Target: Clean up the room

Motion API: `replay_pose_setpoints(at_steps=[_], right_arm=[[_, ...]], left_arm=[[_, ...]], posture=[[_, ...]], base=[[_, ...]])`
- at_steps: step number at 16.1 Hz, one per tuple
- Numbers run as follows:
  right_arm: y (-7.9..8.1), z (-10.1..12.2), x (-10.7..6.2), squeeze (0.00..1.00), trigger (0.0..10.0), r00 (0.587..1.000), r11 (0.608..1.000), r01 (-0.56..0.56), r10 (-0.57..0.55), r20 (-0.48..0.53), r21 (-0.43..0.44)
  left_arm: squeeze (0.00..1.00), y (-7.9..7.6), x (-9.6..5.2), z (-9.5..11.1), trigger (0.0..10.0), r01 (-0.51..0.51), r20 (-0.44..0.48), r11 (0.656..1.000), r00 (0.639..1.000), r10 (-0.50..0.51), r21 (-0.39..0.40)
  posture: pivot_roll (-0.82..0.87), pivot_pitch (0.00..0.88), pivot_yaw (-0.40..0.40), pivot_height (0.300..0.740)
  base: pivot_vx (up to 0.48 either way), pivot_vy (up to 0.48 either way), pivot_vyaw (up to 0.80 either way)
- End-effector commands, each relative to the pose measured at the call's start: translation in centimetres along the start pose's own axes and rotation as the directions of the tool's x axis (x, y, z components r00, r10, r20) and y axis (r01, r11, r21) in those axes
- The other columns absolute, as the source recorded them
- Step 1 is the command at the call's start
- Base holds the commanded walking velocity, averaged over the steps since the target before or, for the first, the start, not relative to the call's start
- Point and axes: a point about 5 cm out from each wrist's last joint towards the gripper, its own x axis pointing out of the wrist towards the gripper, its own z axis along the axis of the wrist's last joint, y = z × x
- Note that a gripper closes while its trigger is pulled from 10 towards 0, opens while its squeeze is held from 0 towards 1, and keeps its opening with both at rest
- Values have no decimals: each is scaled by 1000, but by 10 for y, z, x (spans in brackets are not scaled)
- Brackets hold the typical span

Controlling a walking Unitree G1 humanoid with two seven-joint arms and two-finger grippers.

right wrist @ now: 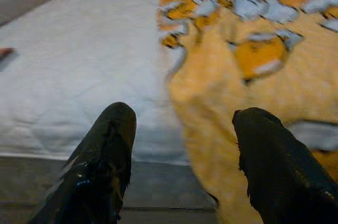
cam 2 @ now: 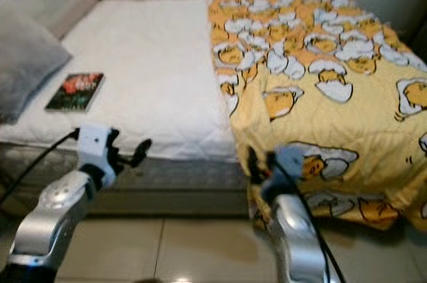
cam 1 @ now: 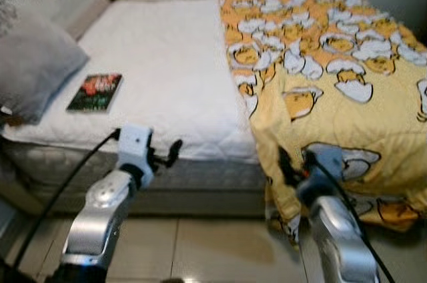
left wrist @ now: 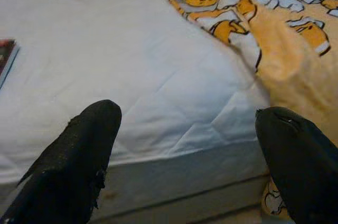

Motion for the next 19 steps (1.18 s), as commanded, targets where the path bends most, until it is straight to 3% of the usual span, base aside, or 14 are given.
replay_pose_setpoints(at_steps=[1,4,6,10,19], right_arm=[[-2,-2,1,0,10000,1000,1000,-15,14,-19,-19],[-2,1,4,0,10000,1000,999,-27,26,-11,-37],[-4,1,9,0,10000,999,998,-44,43,-15,-50],[0,3,17,0,10000,997,996,-77,76,-16,-55],[1,3,20,0,10000,997,996,-72,71,-5,-51]], left_arm=[[247,-1,1,5,10000,-1,29,1000,1000,1,-11],[243,0,2,6,10000,-7,35,1000,999,8,-13],[247,8,-2,7,10000,-28,44,999,999,27,23],[251,17,-5,12,10000,-82,67,996,994,81,15],[251,15,-1,12,10000,-67,65,998,996,66,8]], posture=[[-10,0,12,740],[2,0,-13,740],[25,0,-44,740],[35,0,-55,740],[20,0,-34,740]], base=[[0,0,0],[0,0,0],[266,0,0],[291,0,0],[293,0,0]])
